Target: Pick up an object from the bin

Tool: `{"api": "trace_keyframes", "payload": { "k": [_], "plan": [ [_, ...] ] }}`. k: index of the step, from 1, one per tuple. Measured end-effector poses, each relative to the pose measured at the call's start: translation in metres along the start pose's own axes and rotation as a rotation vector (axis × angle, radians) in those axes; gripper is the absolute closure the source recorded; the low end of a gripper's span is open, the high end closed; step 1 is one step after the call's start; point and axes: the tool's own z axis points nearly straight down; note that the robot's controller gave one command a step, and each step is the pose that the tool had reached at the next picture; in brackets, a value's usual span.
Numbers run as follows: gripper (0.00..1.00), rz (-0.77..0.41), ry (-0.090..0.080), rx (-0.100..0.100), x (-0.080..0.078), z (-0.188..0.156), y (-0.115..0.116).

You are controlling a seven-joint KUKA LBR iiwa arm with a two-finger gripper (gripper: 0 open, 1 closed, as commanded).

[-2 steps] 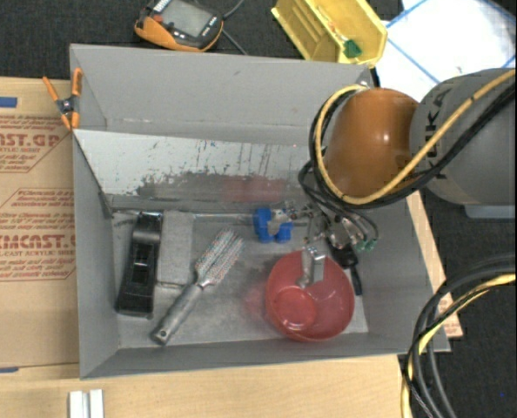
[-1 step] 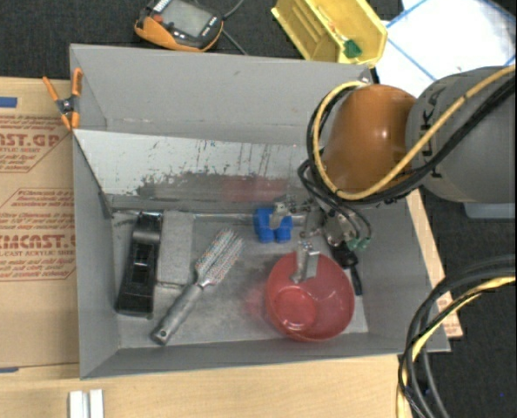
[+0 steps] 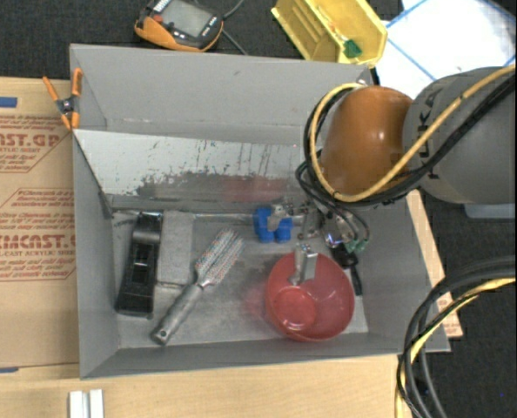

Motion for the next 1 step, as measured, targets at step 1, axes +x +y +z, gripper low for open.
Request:
{"api": "trace_keyframes", "payload": {
  "k": [1],
  "plan": [
    [0.0, -0.015, -0.003, -0.001, 0.0088, 0.0025, -0.0009]
  ]
}}
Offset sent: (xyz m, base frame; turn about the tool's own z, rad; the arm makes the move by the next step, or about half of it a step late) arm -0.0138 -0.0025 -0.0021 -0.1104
